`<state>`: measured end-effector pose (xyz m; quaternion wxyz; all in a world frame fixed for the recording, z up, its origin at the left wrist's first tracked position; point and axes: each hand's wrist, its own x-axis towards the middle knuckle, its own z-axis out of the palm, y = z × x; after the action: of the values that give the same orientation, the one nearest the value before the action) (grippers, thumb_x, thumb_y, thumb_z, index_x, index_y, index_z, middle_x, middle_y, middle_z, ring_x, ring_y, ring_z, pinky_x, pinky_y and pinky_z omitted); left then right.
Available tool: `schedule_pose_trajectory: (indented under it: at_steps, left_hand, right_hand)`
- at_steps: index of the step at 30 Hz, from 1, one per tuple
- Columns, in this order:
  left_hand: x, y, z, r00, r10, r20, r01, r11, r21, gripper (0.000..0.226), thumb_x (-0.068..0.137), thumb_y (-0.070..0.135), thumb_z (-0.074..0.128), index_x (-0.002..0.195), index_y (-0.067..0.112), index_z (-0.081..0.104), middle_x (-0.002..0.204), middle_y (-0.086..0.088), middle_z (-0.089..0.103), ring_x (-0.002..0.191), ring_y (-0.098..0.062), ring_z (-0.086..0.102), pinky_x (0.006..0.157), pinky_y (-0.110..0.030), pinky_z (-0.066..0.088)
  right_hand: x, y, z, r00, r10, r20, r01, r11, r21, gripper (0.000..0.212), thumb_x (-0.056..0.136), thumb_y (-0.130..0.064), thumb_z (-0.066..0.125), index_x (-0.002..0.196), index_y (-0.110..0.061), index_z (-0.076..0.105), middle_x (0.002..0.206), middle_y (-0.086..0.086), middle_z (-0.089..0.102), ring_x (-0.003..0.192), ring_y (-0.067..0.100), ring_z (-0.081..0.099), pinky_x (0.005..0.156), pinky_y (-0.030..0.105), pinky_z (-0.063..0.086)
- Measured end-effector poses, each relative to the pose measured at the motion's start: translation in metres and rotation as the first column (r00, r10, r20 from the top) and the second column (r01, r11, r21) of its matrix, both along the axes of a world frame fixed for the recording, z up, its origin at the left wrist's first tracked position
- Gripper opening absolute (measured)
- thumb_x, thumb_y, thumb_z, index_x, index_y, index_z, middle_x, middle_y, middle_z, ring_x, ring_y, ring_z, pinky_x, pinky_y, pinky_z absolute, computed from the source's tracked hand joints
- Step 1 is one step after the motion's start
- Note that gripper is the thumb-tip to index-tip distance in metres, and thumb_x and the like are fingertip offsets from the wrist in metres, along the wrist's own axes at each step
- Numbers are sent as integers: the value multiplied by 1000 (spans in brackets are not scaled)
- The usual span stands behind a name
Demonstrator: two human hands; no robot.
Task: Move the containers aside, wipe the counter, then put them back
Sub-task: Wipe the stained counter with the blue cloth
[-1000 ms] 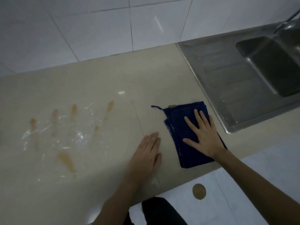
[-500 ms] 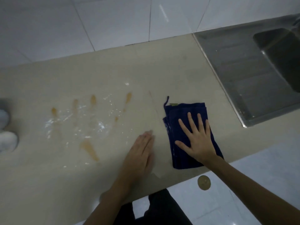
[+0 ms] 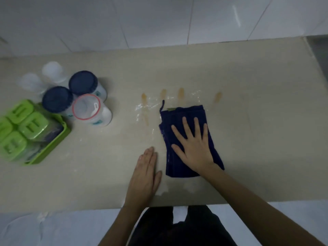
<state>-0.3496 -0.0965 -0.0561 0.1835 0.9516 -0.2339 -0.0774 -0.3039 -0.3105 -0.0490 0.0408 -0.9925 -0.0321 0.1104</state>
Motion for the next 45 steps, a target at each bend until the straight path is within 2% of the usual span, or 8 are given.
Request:
schedule_pose_trajectory:
  at_steps: [8,15,22,27,31,34,40,45]
  left_hand:
    - [29,61,15,994,110,21,-110,994,-8,57,98,33,45,147,8,29,157,-6,23,146,-17,18,122,-33,8]
    - [42,95,5,976,216,9,-216,976,-4,56,98,37,36,145,6,33,155,-9,28,145,-21,23,121,-33,9]
    - [42,96,7,968,252,9,-252,967,-46,55,98,30,39,146,4,29,156,-11,26,145,-18,18,122,-30,5]
    - [43,96,6,971,240,8,-239,971,-15,56,97,31,40,145,2,31,155,-14,28,144,-22,22,121,-33,8]
    - [42,98,2,978,206,24,-206,979,-2,54,97,32,38,142,1,37,152,-14,33,143,-24,28,121,-33,11]
    - [43,98,0,975,221,11,-221,975,4,55,97,33,38,143,4,37,154,-12,32,144,-22,26,121,-32,11]
    - [46,99,5,970,242,-20,-242,969,-55,56,99,29,42,148,8,26,156,-7,26,145,-16,22,121,-25,4]
    - [46,98,4,962,274,-21,-275,959,-70,58,100,35,39,151,15,20,158,4,14,146,-4,8,120,-21,0]
  right_hand:
    - [-21,-28,-7,999,6,39,-7,1000,12,52,99,-44,3,147,-34,22,158,4,23,147,30,14,118,49,11]
    - [-37,-13,0,988,-151,36,151,988,17,53,99,-46,4,147,-28,20,156,9,25,144,36,15,115,55,14]
    - [13,133,-3,983,168,72,-174,982,75,57,97,-50,28,149,-30,19,160,8,14,147,35,7,115,56,10]
    - [26,64,-7,953,291,82,-297,951,81,54,96,-52,32,147,-40,21,159,-1,16,148,25,10,119,46,8]
    - [26,-20,0,998,58,25,-59,998,24,54,96,-54,19,147,-41,14,160,0,14,148,30,12,119,49,11]
    - [22,-15,0,999,-38,21,38,999,-31,57,95,-59,8,148,-41,11,161,-1,7,147,35,4,118,54,9]
    - [40,99,-6,890,454,38,-455,890,36,54,96,-57,20,148,-44,9,161,-3,10,146,42,3,113,60,6]
    - [74,102,-6,907,415,71,-421,899,123,48,98,-52,22,145,-46,19,159,-8,15,148,23,7,118,48,4]
